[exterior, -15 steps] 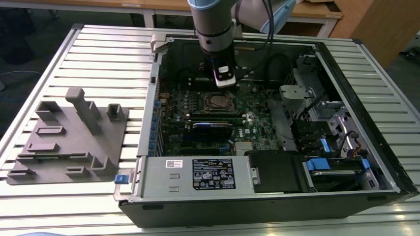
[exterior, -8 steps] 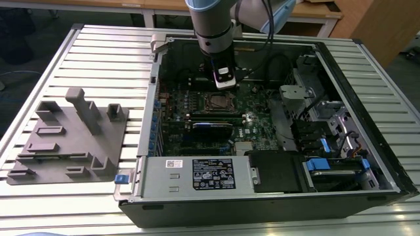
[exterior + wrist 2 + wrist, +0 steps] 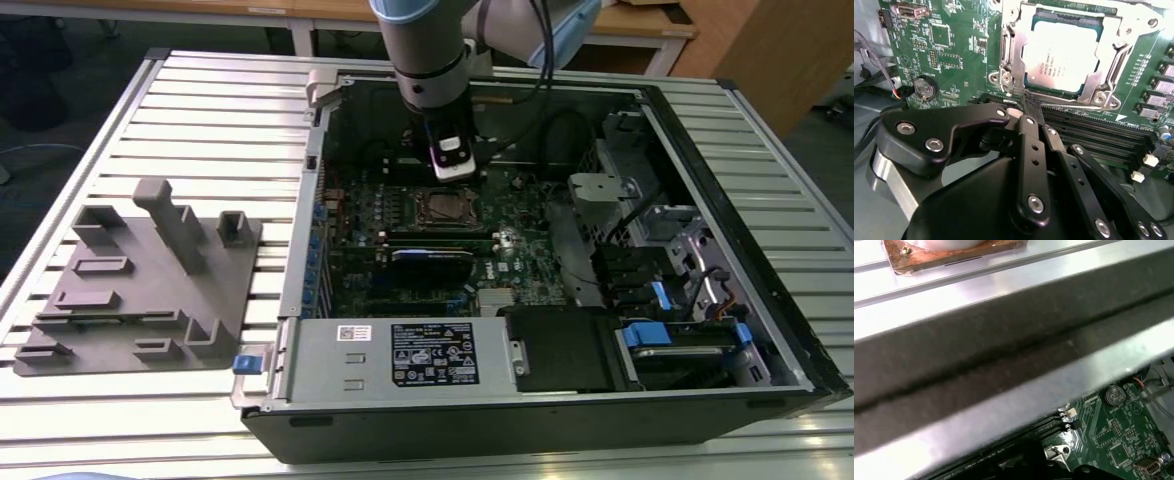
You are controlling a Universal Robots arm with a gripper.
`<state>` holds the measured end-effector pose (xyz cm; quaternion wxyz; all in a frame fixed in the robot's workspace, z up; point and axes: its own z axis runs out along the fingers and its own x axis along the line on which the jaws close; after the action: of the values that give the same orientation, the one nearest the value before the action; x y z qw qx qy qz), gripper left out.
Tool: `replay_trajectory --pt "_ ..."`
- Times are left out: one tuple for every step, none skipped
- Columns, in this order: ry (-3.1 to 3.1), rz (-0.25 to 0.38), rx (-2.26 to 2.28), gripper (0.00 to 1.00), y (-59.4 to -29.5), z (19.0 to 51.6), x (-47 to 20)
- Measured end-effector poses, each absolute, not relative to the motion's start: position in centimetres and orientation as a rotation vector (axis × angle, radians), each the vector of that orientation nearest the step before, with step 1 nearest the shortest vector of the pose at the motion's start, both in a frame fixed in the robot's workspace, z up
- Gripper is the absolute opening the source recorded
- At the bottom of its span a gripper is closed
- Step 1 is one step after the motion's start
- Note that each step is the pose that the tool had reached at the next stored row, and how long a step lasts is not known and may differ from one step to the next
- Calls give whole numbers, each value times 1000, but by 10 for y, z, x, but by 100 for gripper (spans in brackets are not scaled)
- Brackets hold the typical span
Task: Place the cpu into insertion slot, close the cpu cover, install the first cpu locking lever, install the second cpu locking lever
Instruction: 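Install the first cpu locking lever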
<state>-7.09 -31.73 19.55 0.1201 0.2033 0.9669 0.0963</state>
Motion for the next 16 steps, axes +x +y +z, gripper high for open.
replay_trajectory --pt "2825 281 594 11 -316 195 -71" --pt "2825 281 595 11 -314 195 -71" --pt "2825 281 595 11 -313 195 -71" --pt "2824 282 595 11 -312 195 -71" --pt "2824 282 596 11 -311 195 -71" --pt "2824 281 596 11 -310 195 -72" --pt "2824 281 596 11 -310 195 -72" --pt "2823 282 595 11 -310 195 -72" --pt "2820 282 595 11 -310 195 -72" --pt "2815 283 593 11 -310 195 -72" --pt "2808 285 591 11 -310 195 -73" --pt "2800 287 588 11 -310 194 -74" --pt "2794 288 587 11 -310 193 -75" --pt "2791 289 586 11 -310 193 -76" --pt "2790 289 585 11 -310 192 -76" --pt "2789 290 585 11 -310 192 -76"
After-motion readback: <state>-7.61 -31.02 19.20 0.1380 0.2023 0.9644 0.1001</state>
